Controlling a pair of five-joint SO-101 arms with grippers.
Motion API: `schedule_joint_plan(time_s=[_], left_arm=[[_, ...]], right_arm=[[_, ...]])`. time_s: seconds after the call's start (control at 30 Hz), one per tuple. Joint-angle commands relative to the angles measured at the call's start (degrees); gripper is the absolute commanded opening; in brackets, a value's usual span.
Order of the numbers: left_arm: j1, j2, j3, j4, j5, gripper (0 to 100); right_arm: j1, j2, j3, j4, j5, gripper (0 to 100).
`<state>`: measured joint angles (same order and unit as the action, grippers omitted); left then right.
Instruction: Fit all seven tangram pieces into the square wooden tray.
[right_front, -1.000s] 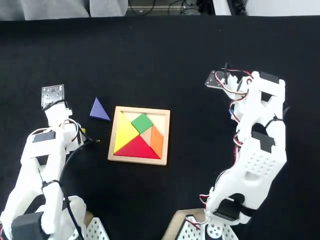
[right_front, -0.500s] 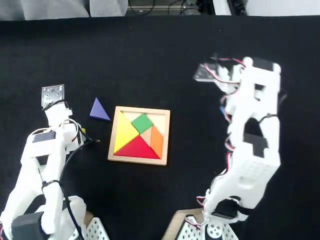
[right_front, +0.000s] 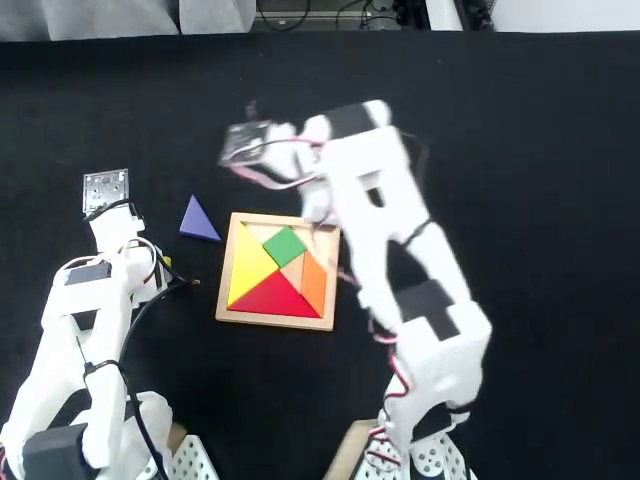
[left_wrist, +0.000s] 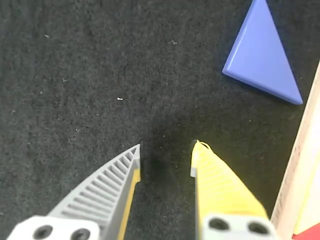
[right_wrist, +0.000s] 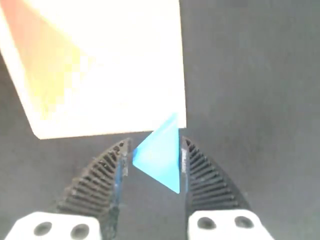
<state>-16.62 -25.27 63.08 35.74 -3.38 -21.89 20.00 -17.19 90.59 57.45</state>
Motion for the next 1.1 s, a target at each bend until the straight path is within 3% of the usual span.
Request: schedule_joint_plan(time_s=[0.0,0.23,0.63,0.9,1.07], left_arm=[[0.66,-0.62,-0.22,-0.97,0.79,17],[0.66,-0.62,-0.13,-0.79,0.79,17],[0.57,-0.62,-0.13,-0.97,0.70,17],[0.57,-0.62,-0.22,-0.97,0.62,17],[0.57,-0.62,-0.22,-0.97,0.62,17]], right_arm=[[-6.07,-3.47,-2.68,-1.58,-2.90,8.2],[-11.52,1.63,-4.70,-4.75,-5.19,8.2],[-11.34,16.13,-20.70,0.09,-5.27,8.2],[-11.43,20.53,-23.69,3.16,-5.36,8.3],[-11.25,20.79,-23.87,2.90,-5.80,16.6]])
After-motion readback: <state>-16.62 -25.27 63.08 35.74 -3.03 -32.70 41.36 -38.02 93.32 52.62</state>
